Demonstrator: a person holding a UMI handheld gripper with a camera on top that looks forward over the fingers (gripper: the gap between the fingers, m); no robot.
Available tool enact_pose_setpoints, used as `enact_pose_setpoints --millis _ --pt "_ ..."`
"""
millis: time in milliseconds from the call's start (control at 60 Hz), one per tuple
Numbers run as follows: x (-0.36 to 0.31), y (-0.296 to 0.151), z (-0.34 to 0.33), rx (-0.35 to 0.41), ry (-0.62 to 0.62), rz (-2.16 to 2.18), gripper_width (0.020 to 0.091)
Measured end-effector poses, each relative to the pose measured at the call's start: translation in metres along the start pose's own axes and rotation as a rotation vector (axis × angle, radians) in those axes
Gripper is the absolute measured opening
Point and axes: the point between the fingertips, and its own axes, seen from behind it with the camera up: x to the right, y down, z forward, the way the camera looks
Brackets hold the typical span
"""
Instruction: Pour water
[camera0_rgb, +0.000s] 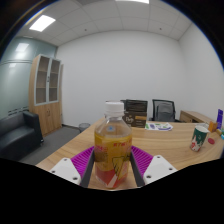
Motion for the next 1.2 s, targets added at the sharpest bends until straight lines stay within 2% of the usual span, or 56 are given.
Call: enact_pose_setpoints --millis 83,150,267,350,433,600,667,750,833,983,1200 --pt "0.000 0.001 0.000 -0.011 0.014 0.017 0.0590" --pt "0.003 -0.002 0.002 0.009 0.021 0.012 0.0542" --pt "0.009 -0.001 0.001 0.010 0.028 0.015 0.0489" --pt "0.016 -0.012 -0.001 0.022 0.009 0.003 0.0490" --pt "0.042 -0.048 -0.007 0.075 0.012 0.028 0.0490" --pt "0.140 -0.125 -0.015 0.188 0.047 0.228 0.0489" --pt "0.185 -0.140 -0.014 0.219 0.032 0.425 0.0488" --pt "0.229 -0.134 -0.009 0.227 -0.014 0.752 0.0486" --pt "0.262 -0.112 0.008 0.181 -0.066 1.088 0.0487" --pt "0.264 -0.088 0.037 0.131 -0.174 1.623 0.0486" --pt "0.273 -0.115 0.037 0.194 -0.276 1.927 0.0485"
